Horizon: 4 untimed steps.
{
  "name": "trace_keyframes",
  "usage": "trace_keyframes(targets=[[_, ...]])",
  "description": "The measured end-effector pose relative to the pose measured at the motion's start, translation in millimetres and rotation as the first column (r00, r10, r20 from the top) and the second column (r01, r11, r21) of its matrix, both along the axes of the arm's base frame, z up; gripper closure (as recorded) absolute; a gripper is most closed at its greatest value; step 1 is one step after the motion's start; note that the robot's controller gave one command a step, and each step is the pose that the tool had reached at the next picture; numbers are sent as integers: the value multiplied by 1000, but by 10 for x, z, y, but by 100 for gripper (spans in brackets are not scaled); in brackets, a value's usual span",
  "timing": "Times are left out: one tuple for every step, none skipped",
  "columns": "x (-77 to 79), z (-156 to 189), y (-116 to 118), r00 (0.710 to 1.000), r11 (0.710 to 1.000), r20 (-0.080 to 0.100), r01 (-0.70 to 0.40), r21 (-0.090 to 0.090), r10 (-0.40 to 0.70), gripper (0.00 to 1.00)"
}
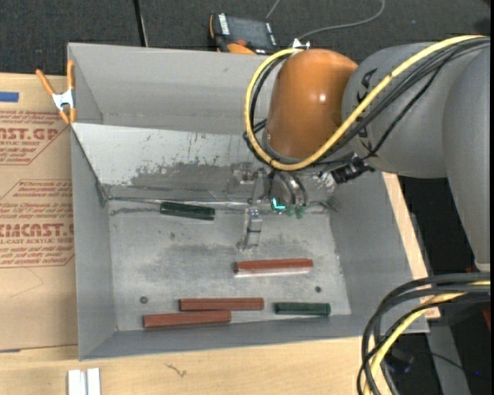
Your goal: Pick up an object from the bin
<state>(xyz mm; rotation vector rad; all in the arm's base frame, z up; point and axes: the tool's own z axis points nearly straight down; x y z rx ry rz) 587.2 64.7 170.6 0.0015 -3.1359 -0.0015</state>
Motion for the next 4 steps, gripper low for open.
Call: trace_keyframes(targets=[[-977,-1021,-786,967,967,9,-254,-2,254,0],[-966,-993,-764,967,967,9,-256,0,256,100],[-772,224,-426,969,969,14,-247,-2,247,100],[-449,840,-704,844,844,12,-536,-5,536,100]])
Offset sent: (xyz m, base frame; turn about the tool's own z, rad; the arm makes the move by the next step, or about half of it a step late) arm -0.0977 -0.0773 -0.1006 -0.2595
